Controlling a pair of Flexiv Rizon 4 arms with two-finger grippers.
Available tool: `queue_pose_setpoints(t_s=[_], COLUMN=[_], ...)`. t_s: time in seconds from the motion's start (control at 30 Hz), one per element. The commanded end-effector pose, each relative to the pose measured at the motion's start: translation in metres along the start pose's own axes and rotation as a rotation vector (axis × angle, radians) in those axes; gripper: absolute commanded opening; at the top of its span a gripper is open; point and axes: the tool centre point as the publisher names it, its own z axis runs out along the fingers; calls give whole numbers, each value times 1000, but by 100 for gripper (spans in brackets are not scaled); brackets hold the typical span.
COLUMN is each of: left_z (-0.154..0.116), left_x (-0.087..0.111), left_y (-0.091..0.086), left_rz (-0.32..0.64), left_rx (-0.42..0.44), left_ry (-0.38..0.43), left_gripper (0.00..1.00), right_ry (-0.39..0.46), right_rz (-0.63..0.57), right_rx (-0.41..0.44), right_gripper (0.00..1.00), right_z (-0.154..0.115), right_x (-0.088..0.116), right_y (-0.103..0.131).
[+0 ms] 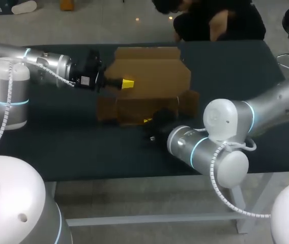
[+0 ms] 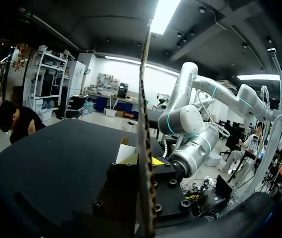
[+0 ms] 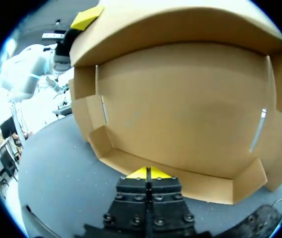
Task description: Assemble the packaging by folding the flat box into shape, placing the metal phone stand inside, and closing the box properly
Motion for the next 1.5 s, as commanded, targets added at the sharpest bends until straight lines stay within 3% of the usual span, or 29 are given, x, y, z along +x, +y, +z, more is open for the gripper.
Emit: queue_pose_setpoints(t_s=[0.03,1.27,1.5], left_z=[-1,-3,-3], left_x=[0,-1,-1], left_y=[3,-1,-1], left_rz=[4,13,13], left_rx=[3,17,17], left_ry=[2,-17,-17], left_gripper=[0,0,0], right_ry=[-8,-8,-11], right_rz=[-1,-1,-16], right_rx=[-4,-4,-35], right_gripper=[0,0,0], right_z=[1,1,-11], right_x=[2,2,6], right_y=[-2,-2,5])
